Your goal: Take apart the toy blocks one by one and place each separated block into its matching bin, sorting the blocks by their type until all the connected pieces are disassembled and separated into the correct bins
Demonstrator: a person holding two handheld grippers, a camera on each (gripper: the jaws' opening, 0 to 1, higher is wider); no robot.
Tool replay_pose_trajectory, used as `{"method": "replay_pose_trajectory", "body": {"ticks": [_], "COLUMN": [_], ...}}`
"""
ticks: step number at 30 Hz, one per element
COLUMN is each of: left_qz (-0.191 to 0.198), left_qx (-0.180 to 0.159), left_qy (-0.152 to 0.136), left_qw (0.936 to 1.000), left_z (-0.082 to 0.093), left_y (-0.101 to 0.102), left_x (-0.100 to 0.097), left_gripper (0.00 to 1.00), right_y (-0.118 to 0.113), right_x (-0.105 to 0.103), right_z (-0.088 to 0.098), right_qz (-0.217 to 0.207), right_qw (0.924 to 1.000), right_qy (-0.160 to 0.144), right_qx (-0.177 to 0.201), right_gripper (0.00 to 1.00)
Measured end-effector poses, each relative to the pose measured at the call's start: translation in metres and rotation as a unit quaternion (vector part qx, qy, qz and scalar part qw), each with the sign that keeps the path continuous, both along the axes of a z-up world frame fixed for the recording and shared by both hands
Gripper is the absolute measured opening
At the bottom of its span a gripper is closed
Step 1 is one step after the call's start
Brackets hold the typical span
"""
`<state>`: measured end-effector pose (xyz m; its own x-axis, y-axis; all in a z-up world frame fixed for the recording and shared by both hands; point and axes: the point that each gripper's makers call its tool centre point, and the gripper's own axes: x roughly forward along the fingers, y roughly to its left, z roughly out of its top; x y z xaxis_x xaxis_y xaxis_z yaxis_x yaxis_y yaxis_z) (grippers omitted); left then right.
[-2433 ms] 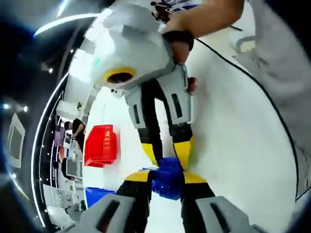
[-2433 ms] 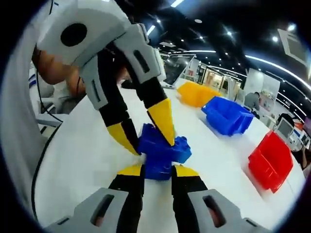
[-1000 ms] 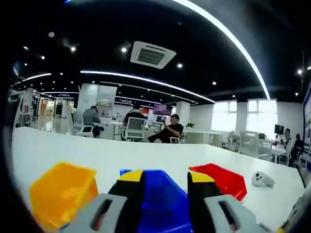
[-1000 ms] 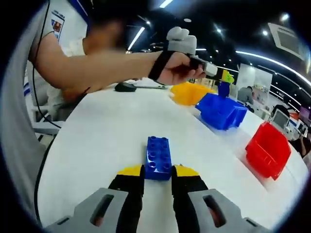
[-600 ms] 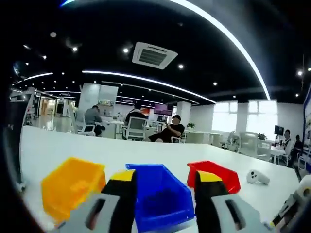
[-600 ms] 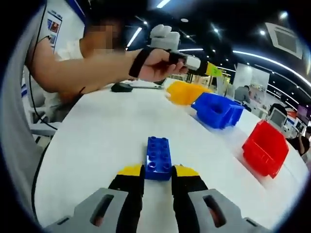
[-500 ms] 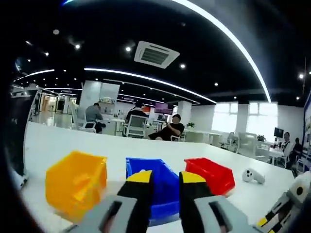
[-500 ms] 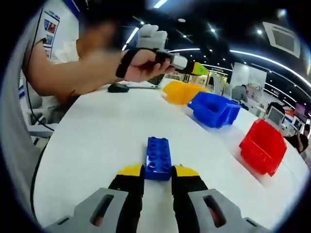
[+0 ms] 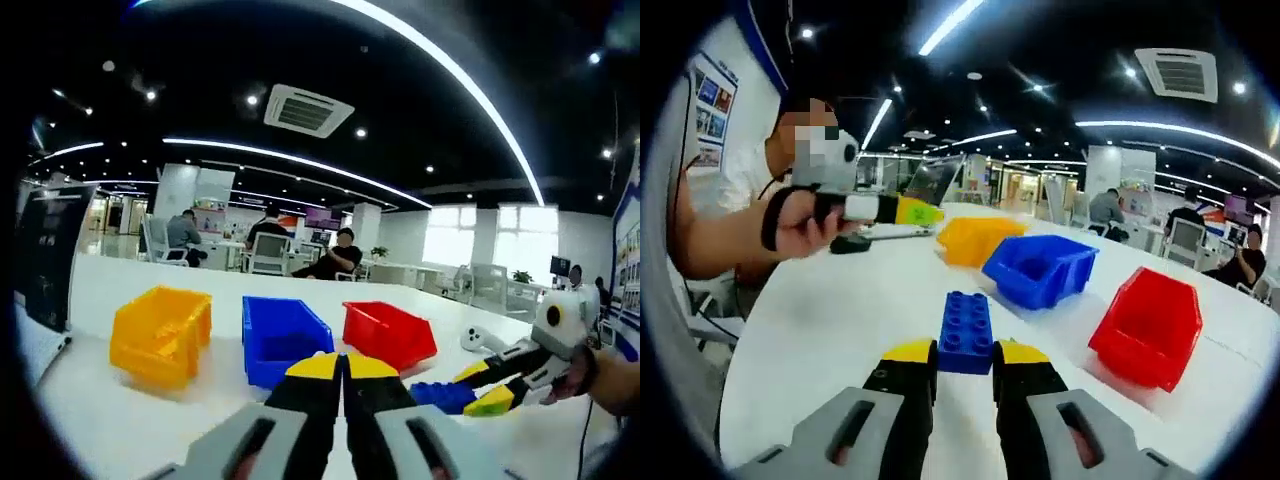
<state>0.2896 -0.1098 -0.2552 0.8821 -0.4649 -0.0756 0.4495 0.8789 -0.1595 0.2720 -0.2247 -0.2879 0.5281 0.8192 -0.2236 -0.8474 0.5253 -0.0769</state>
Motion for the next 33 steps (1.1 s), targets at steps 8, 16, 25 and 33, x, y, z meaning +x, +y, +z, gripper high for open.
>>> {"method": "replay_pose_trajectory", "body": {"ticks": [8,16,25,33], "left_qz": [-0.051,-0.069,-0.071,-0.049], "left_qx": [0.021,0.032,0.036,0.03], "left_qy": [0.015,0.016,0.016,0.01], "left_qw": [0.9984,0.9969,0.9966,0.9983], "left_z": [-0.026,-0.027,-0.028,-0.023], "left_y": [-0.012,-0.016,-0.014,0.005], "left_x": [-0.034,-0.067,-0.079,-0.08], "left_gripper": [0.04,0.1,0.18,0.19], "right_y": [0.016,0.05,0.086,0.094], "right_x": [0.03,0.084,0.149,0.187], "right_z": [0.048,0.084,0.094,0.067], "right_qz": [-0.024,-0.056,-0.089,-0.11], "right_qw": [0.9981,0.9931,0.9935,0.9937], "right_qy": [-0.026,-0.041,-0.039,-0.014], "right_qx": [0.05,0.095,0.061,0.018], "right_gripper": [0.23,0.23,0.23,0.23]}}
